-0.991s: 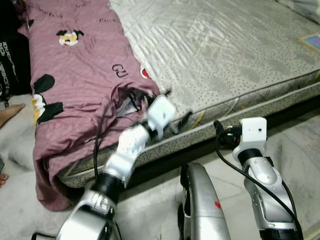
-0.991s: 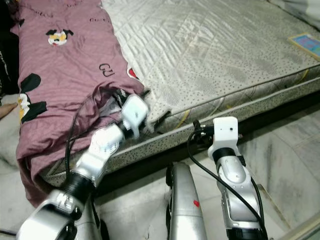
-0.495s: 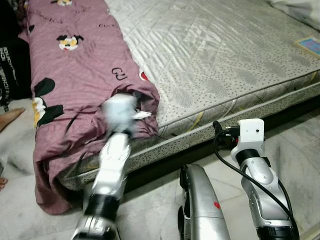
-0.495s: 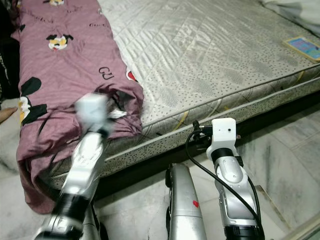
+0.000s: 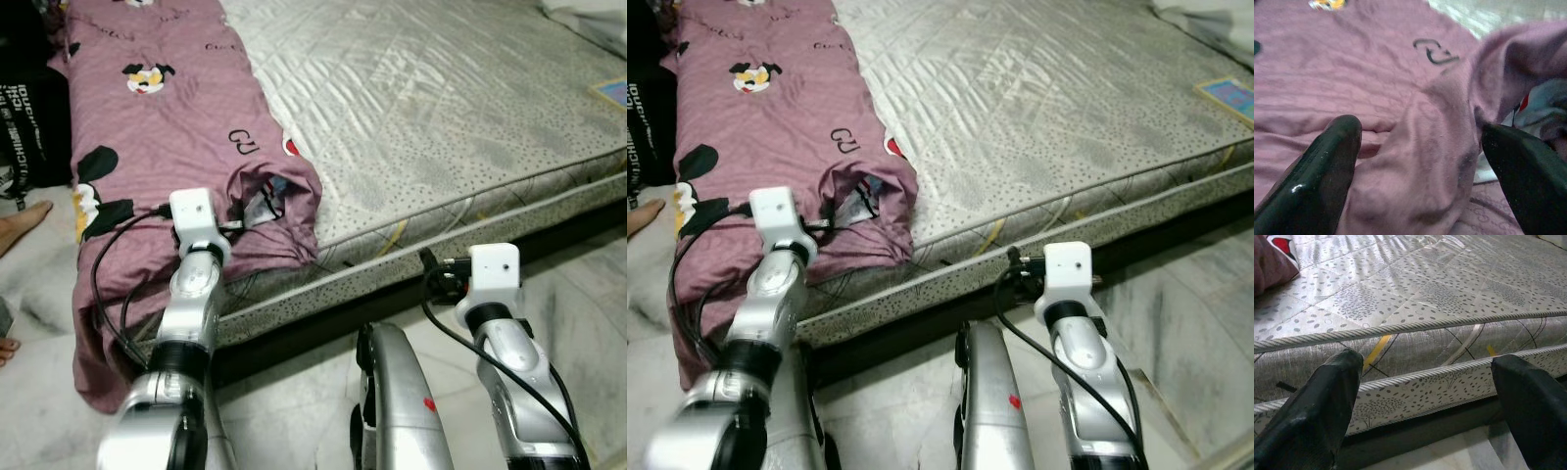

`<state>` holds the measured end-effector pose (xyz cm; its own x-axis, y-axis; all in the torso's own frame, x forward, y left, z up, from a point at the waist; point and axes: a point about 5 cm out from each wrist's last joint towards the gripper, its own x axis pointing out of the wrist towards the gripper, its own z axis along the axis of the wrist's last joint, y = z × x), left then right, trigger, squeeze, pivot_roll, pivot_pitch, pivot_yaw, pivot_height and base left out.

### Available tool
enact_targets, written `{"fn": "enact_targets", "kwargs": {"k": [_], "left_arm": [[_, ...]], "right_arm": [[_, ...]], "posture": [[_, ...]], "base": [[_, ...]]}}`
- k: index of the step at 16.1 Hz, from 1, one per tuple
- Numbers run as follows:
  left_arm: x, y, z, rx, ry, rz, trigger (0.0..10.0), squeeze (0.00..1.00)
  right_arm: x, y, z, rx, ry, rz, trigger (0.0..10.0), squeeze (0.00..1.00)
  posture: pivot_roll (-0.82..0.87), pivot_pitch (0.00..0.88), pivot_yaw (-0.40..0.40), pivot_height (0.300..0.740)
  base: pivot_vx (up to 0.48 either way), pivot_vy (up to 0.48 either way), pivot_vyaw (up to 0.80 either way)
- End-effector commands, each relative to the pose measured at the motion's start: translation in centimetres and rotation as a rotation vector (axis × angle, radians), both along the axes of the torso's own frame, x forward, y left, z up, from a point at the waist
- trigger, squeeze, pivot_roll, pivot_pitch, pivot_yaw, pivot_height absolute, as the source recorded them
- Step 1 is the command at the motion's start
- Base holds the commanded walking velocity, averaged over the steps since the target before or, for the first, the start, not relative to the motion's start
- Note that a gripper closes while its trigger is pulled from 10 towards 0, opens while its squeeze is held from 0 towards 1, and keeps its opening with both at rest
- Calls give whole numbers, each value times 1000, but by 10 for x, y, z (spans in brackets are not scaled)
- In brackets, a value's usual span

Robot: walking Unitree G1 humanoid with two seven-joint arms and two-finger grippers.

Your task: Clean up the room

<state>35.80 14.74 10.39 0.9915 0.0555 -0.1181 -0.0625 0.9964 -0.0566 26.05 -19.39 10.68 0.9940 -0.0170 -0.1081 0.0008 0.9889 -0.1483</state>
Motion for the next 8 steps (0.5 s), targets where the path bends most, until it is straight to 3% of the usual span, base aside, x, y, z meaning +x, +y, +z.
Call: {"fn": "enact_targets", "kwargs": {"k": [1,5,8], "left_arm": [[2,-1,-6,4,52,-32,10000,0],[13,-26,-6,50,129,-188,10000,0],[6,-60,-20,124,220,-396,10000,0]], "right_arm": [[-2,-1,4,-5,-6,2,10000,0],[-6,-1,3,0,5,-5,10000,0],[-6,0,3,-1,12,-5,10000,0]], "posture": [[-133,115,-5,486],[-143,126,2,486],[-147,122,10,486]], "base": [[0,0,0],[0,0,0],[0,0,0]]}}
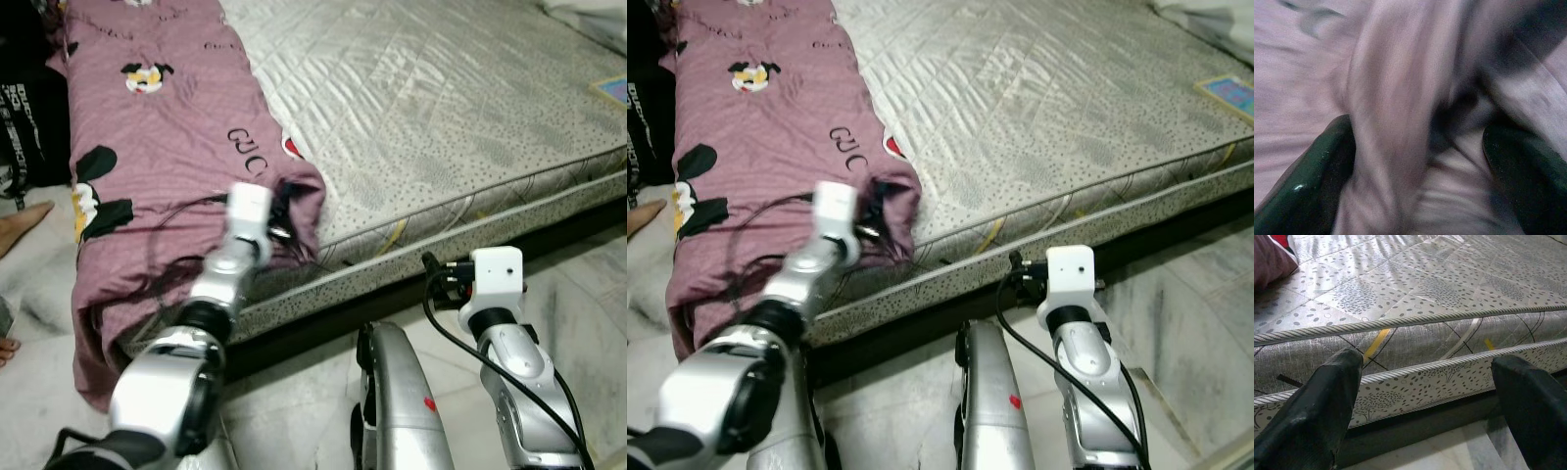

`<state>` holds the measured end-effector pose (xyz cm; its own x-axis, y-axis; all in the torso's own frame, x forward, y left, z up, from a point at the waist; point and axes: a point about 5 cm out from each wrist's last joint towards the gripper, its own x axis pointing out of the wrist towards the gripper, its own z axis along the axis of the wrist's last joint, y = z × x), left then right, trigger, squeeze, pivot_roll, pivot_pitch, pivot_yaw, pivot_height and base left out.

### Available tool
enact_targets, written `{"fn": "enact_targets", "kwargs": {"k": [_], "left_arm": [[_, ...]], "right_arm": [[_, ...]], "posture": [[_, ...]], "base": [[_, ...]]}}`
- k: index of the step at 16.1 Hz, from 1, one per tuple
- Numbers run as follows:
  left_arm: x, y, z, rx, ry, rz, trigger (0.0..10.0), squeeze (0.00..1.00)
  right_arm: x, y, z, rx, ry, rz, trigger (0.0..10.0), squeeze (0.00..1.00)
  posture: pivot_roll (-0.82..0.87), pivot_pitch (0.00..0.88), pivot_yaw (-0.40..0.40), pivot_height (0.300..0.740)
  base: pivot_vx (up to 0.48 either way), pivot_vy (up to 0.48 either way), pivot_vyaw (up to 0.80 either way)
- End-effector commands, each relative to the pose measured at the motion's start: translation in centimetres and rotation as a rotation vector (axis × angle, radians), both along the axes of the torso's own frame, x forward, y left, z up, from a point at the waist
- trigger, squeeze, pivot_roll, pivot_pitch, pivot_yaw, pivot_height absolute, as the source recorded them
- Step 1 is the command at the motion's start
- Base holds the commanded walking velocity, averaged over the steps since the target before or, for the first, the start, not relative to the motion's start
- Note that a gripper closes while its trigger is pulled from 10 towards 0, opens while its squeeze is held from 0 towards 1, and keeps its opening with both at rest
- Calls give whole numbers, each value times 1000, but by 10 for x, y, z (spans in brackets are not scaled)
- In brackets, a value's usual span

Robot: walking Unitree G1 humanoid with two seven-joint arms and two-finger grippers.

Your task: Clean up the room

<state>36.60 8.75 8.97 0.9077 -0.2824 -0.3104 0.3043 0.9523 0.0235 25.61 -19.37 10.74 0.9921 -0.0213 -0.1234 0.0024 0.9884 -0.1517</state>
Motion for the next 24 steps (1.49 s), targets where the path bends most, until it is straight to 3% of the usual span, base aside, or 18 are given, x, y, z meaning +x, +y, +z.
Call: {"fn": "enact_targets", "kwargs": {"k": [1,2,4,6,10,12,17,19,20,22,23,24], "left_arm": [[-4,-4,-8,27,39,-38,10000,0],[-11,-19,-14,23,59,-129,10000,0],[-21,-34,-24,-1,108,-227,10000,0],[-41,-40,-48,11,222,-358,10000,0],[-59,-41,-67,82,296,-486,10000,0],[-56,-47,-60,64,229,-502,10000,0],[-41,-89,1,-4,-101,-692,10000,0],[-36,-95,22,-40,-210,-684,10000,0],[-25,-90,47,-102,-326,-588,10000,0],[-12,-73,59,-131,-364,-462,10000,0],[-2,-56,57,-86,-355,-339,10000,0],[2,-47,54,-67,-330,-284,10000,0]], "right_arm": [[-1,0,2,1,-3,-1,10000,0],[-1,1,2,-1,-3,-3,10000,0],[0,1,3,0,-5,-12,10000,0],[4,2,3,0,-6,-16,10000,0],[7,3,3,-1,-9,-15,10000,0],[9,3,3,-3,-10,-17,10000,0],[15,4,4,-6,-21,-13,10000,0],[17,5,4,-6,-24,-9,10000,0],[17,7,4,-4,-27,-7,10000,0],[16,6,3,-2,-28,-10,10000,0],[14,5,3,0,-28,-17,10000,0],[13,4,3,1,-28,-20,10000,0]], "posture": [[-147,122,11,486],[-150,121,16,486],[-149,116,18,486],[-144,108,20,486],[-138,101,21,486],[-134,90,21,486],[-117,73,12,486],[-113,66,11,486],[-112,63,12,486],[-119,68,19,486],[-127,73,23,486],[-127,73,23,486]], "base": [[0,0,0],[0,0,0],[0,0,0],[0,0,0],[0,0,0],[0,0,0],[0,0,0],[0,0,0],[0,0,0],[0,0,0],[0,0,0],[0,0,0]]}}
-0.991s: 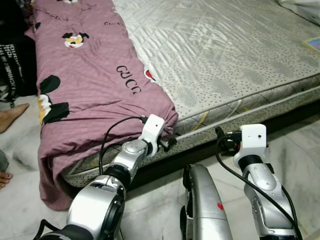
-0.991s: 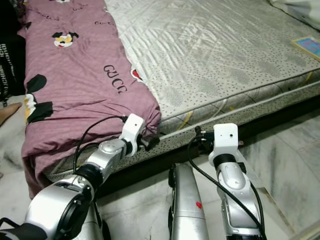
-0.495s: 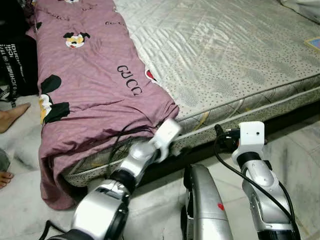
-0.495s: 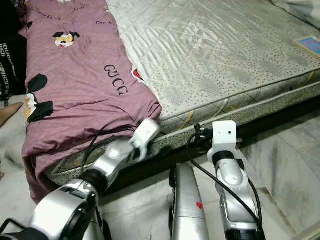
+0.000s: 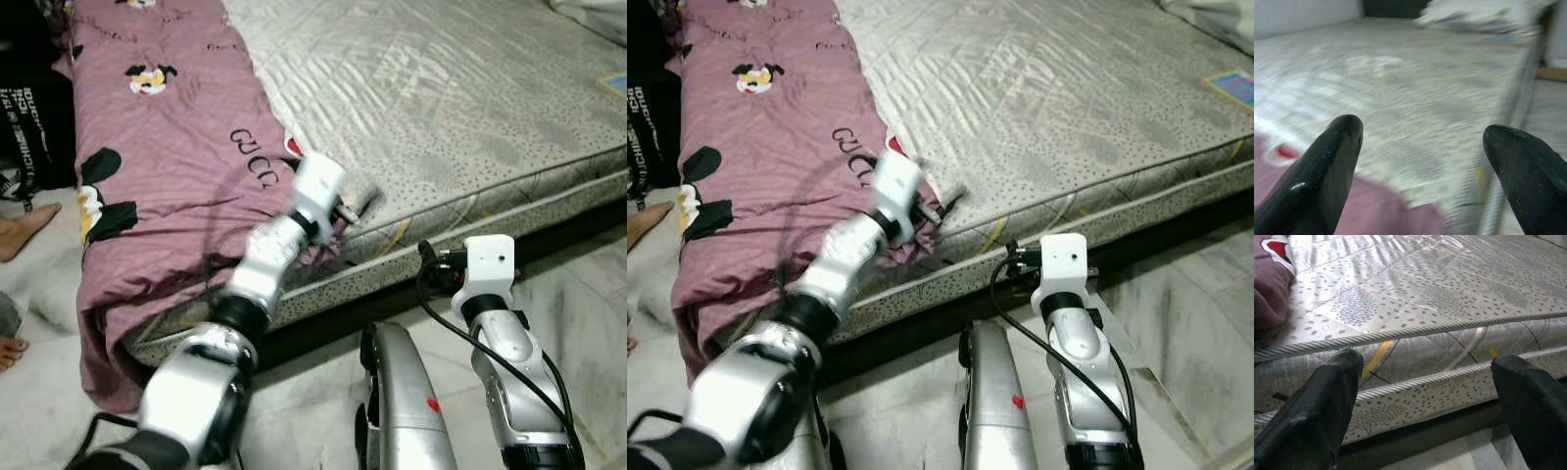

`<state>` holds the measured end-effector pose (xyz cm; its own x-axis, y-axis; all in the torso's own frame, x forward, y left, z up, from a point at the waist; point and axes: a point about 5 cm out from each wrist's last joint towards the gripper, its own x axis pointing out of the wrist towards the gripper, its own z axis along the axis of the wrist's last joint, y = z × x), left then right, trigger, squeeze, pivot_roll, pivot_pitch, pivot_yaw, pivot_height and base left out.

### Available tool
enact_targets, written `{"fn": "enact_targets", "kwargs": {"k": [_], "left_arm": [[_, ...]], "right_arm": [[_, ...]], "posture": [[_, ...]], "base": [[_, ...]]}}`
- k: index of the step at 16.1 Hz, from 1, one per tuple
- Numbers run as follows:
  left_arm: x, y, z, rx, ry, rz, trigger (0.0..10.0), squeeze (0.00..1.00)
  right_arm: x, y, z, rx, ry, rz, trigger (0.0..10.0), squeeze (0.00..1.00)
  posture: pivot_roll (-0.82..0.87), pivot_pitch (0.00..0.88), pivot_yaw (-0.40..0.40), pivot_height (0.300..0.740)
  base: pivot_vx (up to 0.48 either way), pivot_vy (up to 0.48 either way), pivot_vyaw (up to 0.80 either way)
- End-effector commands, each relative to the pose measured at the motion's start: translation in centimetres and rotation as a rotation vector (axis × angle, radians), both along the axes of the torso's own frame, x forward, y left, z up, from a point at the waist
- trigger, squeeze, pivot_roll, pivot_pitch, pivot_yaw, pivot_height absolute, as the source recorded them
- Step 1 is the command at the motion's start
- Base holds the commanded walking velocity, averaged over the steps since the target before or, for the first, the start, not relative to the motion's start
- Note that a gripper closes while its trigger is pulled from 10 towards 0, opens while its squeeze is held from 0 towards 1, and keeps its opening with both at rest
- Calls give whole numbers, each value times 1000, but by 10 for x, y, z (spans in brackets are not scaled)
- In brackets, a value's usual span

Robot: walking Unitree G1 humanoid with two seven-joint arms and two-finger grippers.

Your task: Clean up the room

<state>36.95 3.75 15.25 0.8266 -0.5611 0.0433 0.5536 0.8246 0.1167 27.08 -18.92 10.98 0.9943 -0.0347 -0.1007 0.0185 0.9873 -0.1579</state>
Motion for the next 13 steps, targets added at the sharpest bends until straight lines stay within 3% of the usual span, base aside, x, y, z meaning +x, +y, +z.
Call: {"fn": "enact_targets", "kwargs": {"k": [1,4,6,10,13], "left_arm": [[4,34,-38,96,220,161,10000,0],[-6,49,-69,273,371,144,10000,0],[-24,57,-101,448,517,66,10000,0],[-33,59,-114,543,561,41,10000,0],[-26,53,-104,533,484,46,10000,0]], "right_arm": [[-7,-4,1,7,-3,-23,10000,0],[-12,-8,0,-1,4,-33,10000,0],[-16,-11,1,-9,11,-39,10000,0],[-16,-11,1,-10,13,-43,10000,0],[-14,-10,2,-9,9,-42,10000,0]], "posture": [[-150,87,31,486],[-168,100,32,486],[-182,111,34,486],[-184,107,39,486],[-174,93,43,486]], "base": [[0,0,0],[0,0,0],[0,0,0],[0,0,0],[0,0,0]]}}
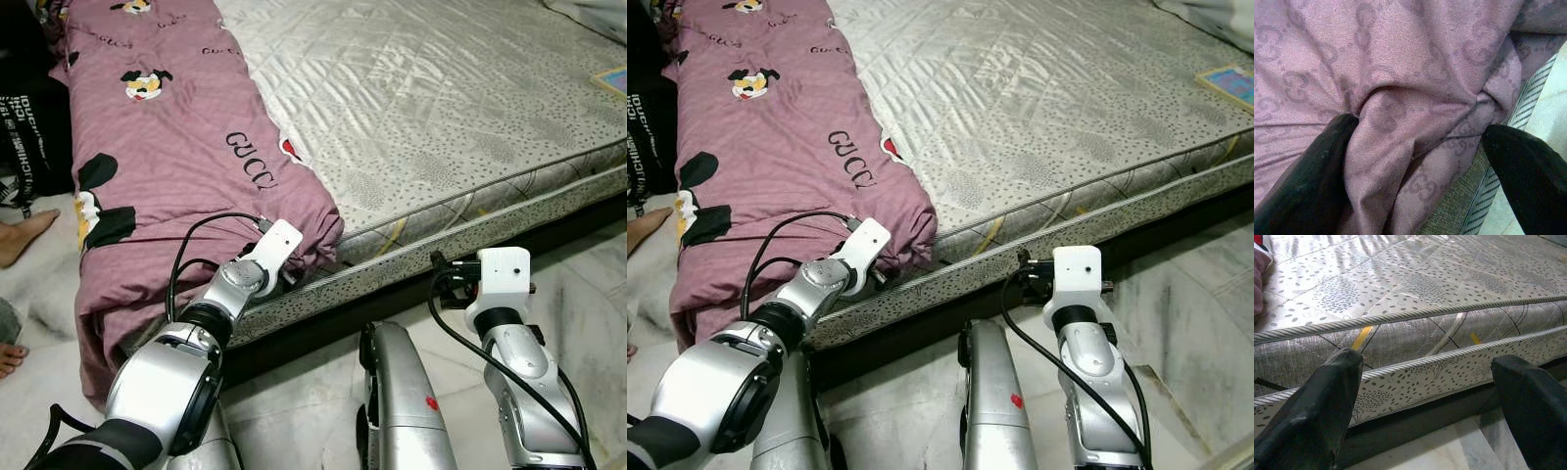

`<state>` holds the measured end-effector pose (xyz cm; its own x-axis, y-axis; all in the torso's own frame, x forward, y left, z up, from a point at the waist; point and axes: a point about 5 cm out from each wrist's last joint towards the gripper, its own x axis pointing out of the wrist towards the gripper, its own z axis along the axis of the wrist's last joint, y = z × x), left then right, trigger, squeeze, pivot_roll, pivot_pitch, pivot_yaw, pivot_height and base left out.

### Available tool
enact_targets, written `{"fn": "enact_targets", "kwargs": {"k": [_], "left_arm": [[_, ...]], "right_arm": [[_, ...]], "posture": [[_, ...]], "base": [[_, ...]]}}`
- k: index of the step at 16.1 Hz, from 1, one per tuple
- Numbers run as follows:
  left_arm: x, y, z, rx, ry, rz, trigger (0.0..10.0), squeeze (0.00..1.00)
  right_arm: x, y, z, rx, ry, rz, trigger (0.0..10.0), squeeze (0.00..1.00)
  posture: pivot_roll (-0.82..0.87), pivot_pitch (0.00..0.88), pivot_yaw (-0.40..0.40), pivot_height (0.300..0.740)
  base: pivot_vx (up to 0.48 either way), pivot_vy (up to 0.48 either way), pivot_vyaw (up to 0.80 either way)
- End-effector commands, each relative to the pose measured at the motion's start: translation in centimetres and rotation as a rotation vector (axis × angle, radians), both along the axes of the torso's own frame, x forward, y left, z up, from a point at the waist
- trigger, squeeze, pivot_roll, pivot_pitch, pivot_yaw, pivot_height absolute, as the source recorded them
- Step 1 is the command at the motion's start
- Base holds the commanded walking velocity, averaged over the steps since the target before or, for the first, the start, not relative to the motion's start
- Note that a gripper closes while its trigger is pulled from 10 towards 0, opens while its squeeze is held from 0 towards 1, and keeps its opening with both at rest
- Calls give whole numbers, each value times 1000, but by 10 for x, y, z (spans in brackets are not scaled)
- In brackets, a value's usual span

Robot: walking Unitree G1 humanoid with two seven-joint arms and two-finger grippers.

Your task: Clean up the room

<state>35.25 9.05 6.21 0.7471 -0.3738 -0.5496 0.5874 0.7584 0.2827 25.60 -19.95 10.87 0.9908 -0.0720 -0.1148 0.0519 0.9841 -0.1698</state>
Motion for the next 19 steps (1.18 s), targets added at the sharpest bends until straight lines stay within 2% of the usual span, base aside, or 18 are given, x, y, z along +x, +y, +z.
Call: {"fn": "enact_targets", "kwargs": {"k": [1,6,9,11,12,15,16,17,18,19], "left_arm": [[-4,-5,-5,5,15,-19,10000,0],[6,-37,25,-29,-130,-167,10000,0],[13,-57,55,-129,-290,-199,10000,0],[12,-67,72,-180,-375,-302,10000,0],[12,-66,81,-207,-409,-336,10000,0],[16,-49,99,-271,-504,-275,10000,0],[16,-16,111,-342,-648,-59,10000,0],[13,-1,108,-367,-669,40,10000,0],[2,28,91,-347,-671,215,10000,0],[-12,59,69,-290,-662,384,10000,0]], "right_arm": [[2,1,3,5,-9,-8,10000,0],[13,7,4,21,-33,4,10000,0],[18,9,6,31,-56,4,10000,0],[25,12,7,35,-72,13,10000,0],[29,15,9,36,-81,26,10000,0],[37,22,11,52,-100,41,10000,0],[45,32,12,80,-119,66,10000,0],[48,35,13,98,-128,72,10000,0],[52,41,13,143,-136,79,10000,0],[58,48,13,163,-139,88,10000,0]], "posture": [[-166,84,45,486],[-139,46,50,486],[-120,22,55,486],[-101,0,51,486],[-90,0,49,486],[-58,0,47,486],[-13,0,42,486],[1,0,41,486],[29,0,36,486],[52,0,31,486]], "base": [[0,0,0],[0,0,0],[0,0,0],[0,0,0],[0,0,0],[0,0,0],[0,0,0],[0,0,0],[0,0,0],[0,0,0]]}}
